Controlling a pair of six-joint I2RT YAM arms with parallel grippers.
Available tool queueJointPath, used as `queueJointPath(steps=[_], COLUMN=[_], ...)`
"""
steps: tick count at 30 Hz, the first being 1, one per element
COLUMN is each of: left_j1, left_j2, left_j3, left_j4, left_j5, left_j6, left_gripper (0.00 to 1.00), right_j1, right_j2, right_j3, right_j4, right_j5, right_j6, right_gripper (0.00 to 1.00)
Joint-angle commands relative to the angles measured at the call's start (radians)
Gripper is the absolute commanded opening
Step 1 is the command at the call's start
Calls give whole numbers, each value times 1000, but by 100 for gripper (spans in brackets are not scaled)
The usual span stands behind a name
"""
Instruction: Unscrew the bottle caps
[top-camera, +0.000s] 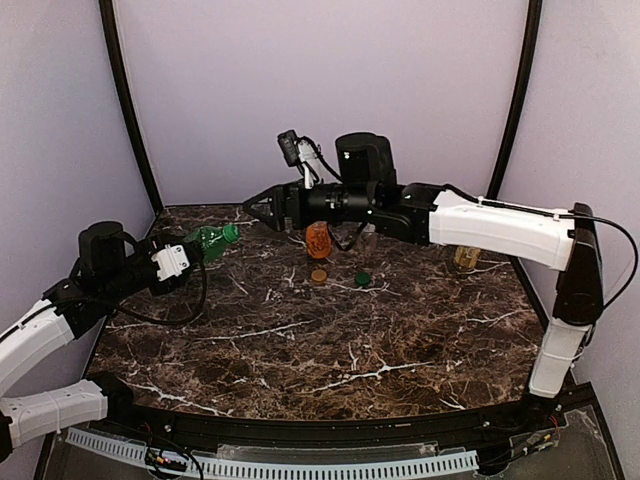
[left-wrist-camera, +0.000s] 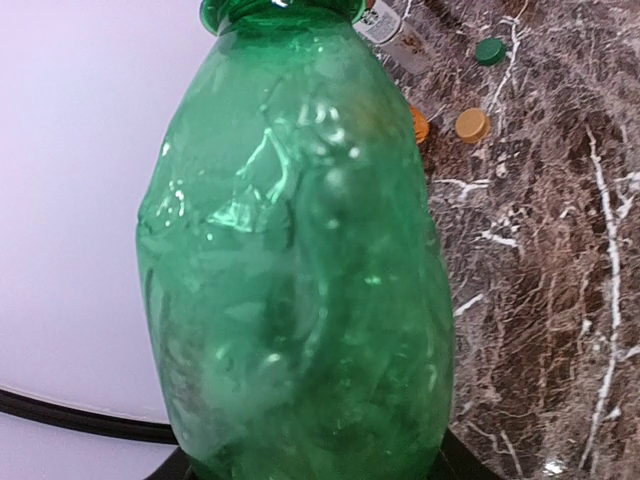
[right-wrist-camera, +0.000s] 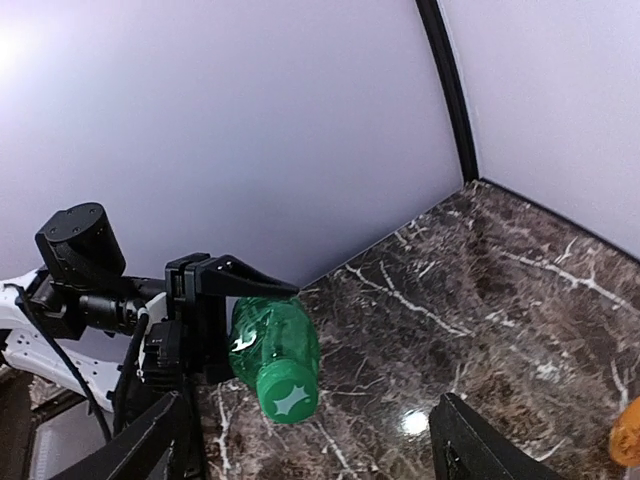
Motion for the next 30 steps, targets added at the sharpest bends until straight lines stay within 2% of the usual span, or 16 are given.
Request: queueJointPath(steps=[1, 4, 8, 14, 19, 26, 28, 30], left_j1=[-20, -26, -28, -33, -34, -36, -36, -36], left_j2=[2, 5, 6, 5, 5, 2, 0, -2], left_j3=[-49, -60, -62, -71, -72, -72, -71, -73], left_j4=[176, 203, 208, 207, 204, 202, 200, 198], left_j5=[-140, -160, -172, -158, -150, -148, -144, -144], left_j6=[117, 143, 151, 149, 145, 143, 140, 139], left_gripper=[1, 1, 1, 1, 1, 1, 1, 1], right_j1=[18, 18, 18, 20, 20, 19, 19, 20], right_j2=[97, 151, 200, 239, 255, 287, 287, 281], right_j3=[89, 150, 194, 215, 231, 249, 251, 247], right_j4=[-31, -34, -37, -23, -10, -19, -18, -17], right_j5=[-106, -151, -186, -209, -195, -205, -200, -194], right_j6=[271, 300, 336, 369, 367, 374, 372, 362], right_gripper=[81, 76, 62, 59, 48, 45, 38, 27])
